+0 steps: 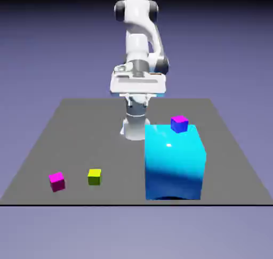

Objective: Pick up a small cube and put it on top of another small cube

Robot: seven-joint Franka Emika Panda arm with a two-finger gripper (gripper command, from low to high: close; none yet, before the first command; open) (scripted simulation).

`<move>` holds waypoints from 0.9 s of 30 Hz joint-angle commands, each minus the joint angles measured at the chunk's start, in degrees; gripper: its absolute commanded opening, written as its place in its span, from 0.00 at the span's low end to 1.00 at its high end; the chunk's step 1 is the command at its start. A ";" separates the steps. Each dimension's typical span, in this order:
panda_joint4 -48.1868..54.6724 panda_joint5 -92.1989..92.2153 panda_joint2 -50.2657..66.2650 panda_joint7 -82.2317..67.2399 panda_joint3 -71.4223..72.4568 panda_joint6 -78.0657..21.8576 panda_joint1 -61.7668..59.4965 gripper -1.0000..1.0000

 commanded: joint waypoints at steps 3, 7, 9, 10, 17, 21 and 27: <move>0.44 7.47 -1.02 -2.12 5.97 -4.25 -0.90 0.50; 1.03 17.44 -2.38 -4.95 13.93 -9.91 -2.09 0.50; 1.33 22.43 -3.05 -6.36 17.91 -12.74 -2.69 0.50; 1.47 24.92 -3.39 -7.06 19.90 -14.16 -2.99 0.50; 2.50 42.36 -5.77 -12.01 33.83 -24.07 -5.09 0.50; 3.09 52.33 -7.13 -14.83 41.79 -29.73 -6.29 0.50; 3.98 67.28 -9.17 -19.07 53.73 -38.23 -8.08 0.50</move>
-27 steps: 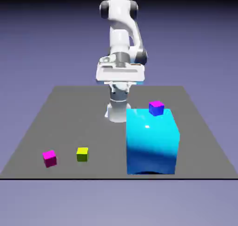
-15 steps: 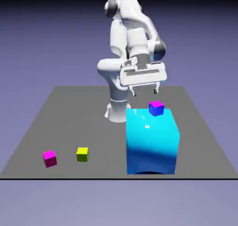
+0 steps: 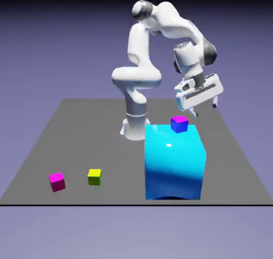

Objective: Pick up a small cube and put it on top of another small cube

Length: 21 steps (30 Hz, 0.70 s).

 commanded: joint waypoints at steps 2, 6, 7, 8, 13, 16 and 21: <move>0.29 4.99 -0.68 -1.41 3.98 -2.83 -0.60 0.50; -0.62 13.95 -3.10 -3.59 12.28 -6.74 -3.11 0.50; -0.86 16.18 -3.71 -4.13 14.36 -7.71 -3.75 0.50; -1.09 18.42 -4.32 -4.67 16.43 -8.67 -4.38 0.50; -7.40 24.91 -10.69 -4.74 26.81 -6.91 -11.76 0.50; -11.93 28.12 -15.00 -4.40 33.04 -4.89 -16.79 0.50; -19.58 31.92 -20.53 -1.58 43.44 -3.52 -20.89 0.50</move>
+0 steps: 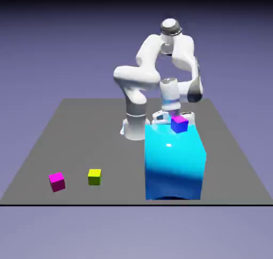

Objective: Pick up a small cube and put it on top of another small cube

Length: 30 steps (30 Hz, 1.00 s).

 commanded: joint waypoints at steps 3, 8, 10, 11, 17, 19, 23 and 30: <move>-0.30 1.63 -2.15 1.15 2.24 -2.03 0.83 0.50; 0.56 9.80 -12.53 4.38 10.35 -11.11 2.98 0.50; 0.91 13.07 -16.68 5.67 13.60 -14.74 3.85 0.50; 1.08 14.70 -18.75 6.32 15.22 -16.55 4.28 0.50; 2.11 24.51 -31.20 10.19 24.95 -27.45 6.86 0.50; 2.45 27.78 -35.35 11.48 28.20 -31.08 7.73 0.50; 2.81 31.15 -39.63 12.81 31.54 -34.82 8.61 0.00; 1.78 21.34 -27.18 8.94 21.81 -23.93 6.03 0.00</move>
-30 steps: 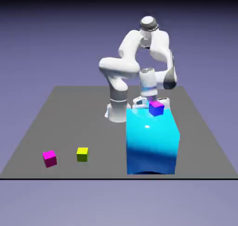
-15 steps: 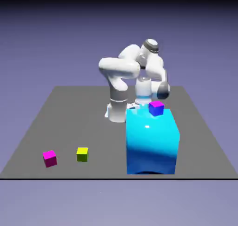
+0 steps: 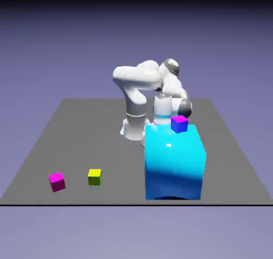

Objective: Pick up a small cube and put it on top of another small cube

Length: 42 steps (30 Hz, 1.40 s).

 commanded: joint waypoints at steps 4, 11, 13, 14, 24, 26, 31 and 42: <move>-0.69 -6.70 8.30 -2.54 -6.49 7.28 -1.72 0.00; -1.89 -18.14 22.83 -7.06 -17.85 19.99 -4.74 0.00; -2.23 -21.41 26.98 -8.35 -21.09 23.62 -5.60 0.00; -1.73 -21.33 28.11 -9.18 -23.14 22.86 -4.68 0.00; 8.70 -46.00 34.66 11.24 -43.13 18.81 1.44 0.00; 10.80 -50.99 35.96 15.38 -47.13 18.01 2.66 0.00; 15.72 -63.44 38.97 26.18 -56.49 16.13 5.48 0.00; 24.36 -90.85 44.01 53.10 -72.76 12.80 10.14 0.00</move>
